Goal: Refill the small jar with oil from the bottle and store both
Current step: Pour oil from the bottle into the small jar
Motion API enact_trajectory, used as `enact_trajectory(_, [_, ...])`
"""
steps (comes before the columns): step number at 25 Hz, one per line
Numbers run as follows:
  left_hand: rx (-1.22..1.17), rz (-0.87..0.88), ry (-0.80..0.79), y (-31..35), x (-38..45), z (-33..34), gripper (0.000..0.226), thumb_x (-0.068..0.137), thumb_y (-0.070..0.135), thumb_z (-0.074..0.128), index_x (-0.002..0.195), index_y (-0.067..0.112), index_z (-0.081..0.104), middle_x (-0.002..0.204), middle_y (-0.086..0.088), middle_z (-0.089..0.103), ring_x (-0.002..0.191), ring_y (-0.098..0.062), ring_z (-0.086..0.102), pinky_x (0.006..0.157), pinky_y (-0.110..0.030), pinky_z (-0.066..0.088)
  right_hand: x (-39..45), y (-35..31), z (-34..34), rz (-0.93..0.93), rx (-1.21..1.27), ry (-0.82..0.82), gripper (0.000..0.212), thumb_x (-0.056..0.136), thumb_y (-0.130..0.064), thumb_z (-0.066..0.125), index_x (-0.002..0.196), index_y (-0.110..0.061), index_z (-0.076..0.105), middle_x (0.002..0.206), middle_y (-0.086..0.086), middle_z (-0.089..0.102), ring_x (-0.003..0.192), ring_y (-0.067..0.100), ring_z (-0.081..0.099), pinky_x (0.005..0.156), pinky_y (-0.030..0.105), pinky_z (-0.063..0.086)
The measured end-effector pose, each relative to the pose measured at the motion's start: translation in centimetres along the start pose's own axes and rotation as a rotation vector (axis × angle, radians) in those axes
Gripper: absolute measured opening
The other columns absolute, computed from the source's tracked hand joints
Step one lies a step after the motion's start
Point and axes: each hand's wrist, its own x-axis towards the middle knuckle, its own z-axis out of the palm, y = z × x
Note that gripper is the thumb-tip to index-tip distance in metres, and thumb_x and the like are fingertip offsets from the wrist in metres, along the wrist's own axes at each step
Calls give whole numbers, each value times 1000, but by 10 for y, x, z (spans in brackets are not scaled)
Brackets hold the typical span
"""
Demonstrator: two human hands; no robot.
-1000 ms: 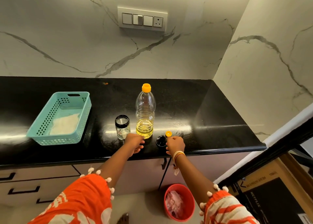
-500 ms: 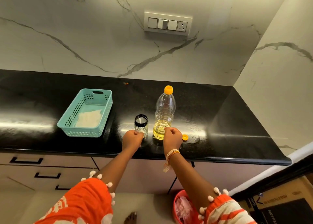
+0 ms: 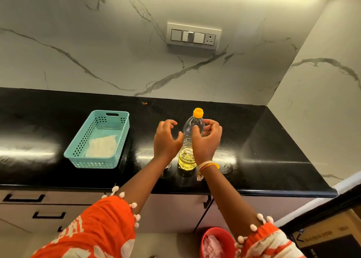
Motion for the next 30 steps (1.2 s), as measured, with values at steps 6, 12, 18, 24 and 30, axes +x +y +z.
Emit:
enact_trajectory(6, [107,-64,-104,-33,3,7,55,78,34,71,126,18,50,125,-4,51,115,-21,52,92,-46,46,12,31,-1,42,-160,-283,86,66,-37,82,137,-25,35,128,-2,40,118,11,44,97,26,42])
enact_trajectory(12, [62,-250,-281,-69,-10,11,80,70,45,79,135,21,40,135,-4,47,123,-21,49,97,-44,46,6,63,6,140,-162,-286,90,60,-41,86,133,-25,37,130,-2,50,121,13,48,100,33,46])
enact_trajectory(18, [-149,-285,-281,-86,-8,9,63,69,36,84,123,20,54,117,2,61,111,-15,57,89,-25,45,15,70,17,77,-208,-260,61,60,-39,84,107,-31,46,107,-8,62,102,10,59,90,34,53])
enact_trajectory(24, [-259,-258,-272,-100,-6,8,47,64,37,87,104,25,68,101,12,69,96,-4,65,87,-29,54,41,49,29,-154,-312,-497,62,60,-25,84,110,-23,47,101,-6,59,91,8,58,75,15,52])
enact_trajectory(30, [-375,-304,-299,-103,-6,7,46,60,32,90,101,24,69,97,9,71,93,-6,67,86,-31,56,60,53,30,-341,-559,-699,68,56,-25,80,116,-22,46,105,0,61,90,18,60,76,35,57])
